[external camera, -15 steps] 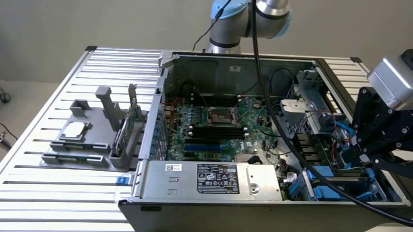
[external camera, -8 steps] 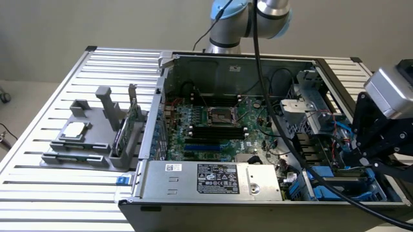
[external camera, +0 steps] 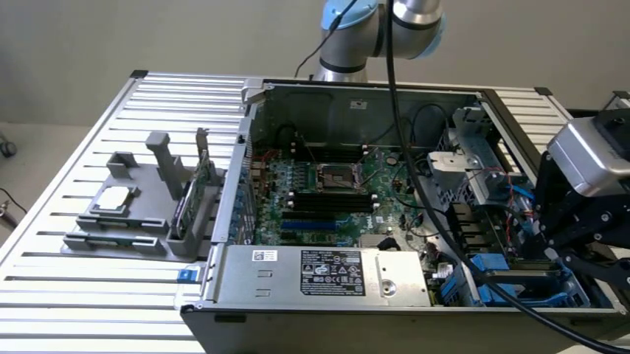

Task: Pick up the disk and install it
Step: 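Insert the disk into the insertion slot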

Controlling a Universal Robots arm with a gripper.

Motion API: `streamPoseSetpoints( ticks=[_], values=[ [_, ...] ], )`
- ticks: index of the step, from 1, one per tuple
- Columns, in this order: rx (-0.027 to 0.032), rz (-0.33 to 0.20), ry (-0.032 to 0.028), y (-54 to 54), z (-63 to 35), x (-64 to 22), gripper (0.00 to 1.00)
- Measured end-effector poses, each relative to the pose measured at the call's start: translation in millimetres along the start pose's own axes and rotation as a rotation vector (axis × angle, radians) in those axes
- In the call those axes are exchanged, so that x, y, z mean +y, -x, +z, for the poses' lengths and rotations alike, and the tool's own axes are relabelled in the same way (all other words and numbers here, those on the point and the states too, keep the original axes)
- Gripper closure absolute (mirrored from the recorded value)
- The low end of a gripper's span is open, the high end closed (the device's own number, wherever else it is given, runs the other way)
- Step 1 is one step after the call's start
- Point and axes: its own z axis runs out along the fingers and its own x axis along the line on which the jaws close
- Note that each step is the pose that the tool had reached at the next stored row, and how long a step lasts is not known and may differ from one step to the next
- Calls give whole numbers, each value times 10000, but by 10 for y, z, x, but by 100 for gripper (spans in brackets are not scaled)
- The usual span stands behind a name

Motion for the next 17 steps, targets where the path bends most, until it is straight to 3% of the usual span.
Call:
streamPoseSetpoints(
  ticks=[17],
  values=[
    [-42, -2, -35, 43, 277, -93, 89]
  ],
)
